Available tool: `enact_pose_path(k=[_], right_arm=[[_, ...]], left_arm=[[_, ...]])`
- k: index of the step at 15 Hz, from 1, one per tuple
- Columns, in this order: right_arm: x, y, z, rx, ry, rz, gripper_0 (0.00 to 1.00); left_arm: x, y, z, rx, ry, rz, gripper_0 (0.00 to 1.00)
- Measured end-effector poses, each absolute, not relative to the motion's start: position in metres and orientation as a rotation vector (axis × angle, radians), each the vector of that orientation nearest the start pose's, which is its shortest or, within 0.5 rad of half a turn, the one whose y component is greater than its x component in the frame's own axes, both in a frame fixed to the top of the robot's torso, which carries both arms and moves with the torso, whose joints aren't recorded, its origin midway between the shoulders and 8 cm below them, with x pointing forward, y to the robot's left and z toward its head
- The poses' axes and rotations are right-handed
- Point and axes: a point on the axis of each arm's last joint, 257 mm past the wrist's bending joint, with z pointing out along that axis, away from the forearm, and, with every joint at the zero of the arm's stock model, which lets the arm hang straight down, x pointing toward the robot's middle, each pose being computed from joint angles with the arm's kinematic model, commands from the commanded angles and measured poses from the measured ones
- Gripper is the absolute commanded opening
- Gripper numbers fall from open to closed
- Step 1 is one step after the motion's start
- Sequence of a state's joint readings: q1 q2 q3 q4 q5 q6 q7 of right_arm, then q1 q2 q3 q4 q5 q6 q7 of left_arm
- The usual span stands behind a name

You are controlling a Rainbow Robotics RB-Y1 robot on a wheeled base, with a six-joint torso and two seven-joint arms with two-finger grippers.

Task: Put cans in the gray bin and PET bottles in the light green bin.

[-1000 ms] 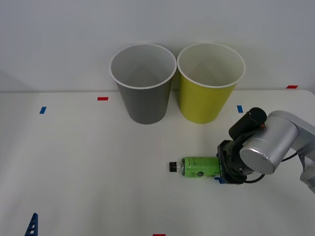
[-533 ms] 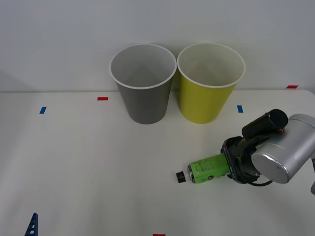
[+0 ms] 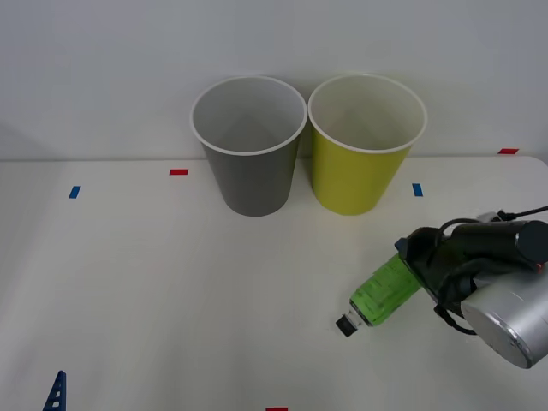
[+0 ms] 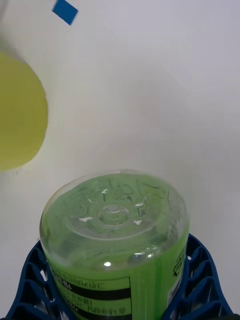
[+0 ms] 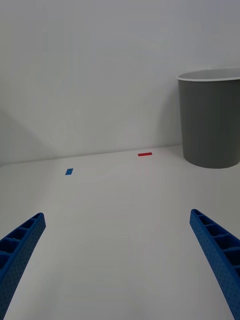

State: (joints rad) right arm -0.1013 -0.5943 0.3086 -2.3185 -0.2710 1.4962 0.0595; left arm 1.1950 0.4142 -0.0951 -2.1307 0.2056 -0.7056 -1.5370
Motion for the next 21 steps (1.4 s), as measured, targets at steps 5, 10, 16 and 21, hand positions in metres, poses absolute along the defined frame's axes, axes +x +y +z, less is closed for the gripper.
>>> enact_pose_path(k=[5,10,16,21], right_arm=[[0.416,-0.224,-0.182,0.679,2.122,0.331,0.00],[0.422,-0.234,-0.131,0.390,1.987,0.151,0.00],[0.424,-0.242,-0.084,0.195,1.871,-0.008,0.00],[0.429,-0.248,-0.060,0.190,1.784,-0.034,0.00]], left_arm=[[0.197,0.317,-0.197,0.049,1.509,0.086,1.00],[0.197,0.317,-0.197,0.049,1.509,0.086,1.00],[0.197,0.317,-0.197,0.049,1.509,0.086,1.00],[0.197,0.317,-0.197,0.049,1.509,0.086,1.00]])
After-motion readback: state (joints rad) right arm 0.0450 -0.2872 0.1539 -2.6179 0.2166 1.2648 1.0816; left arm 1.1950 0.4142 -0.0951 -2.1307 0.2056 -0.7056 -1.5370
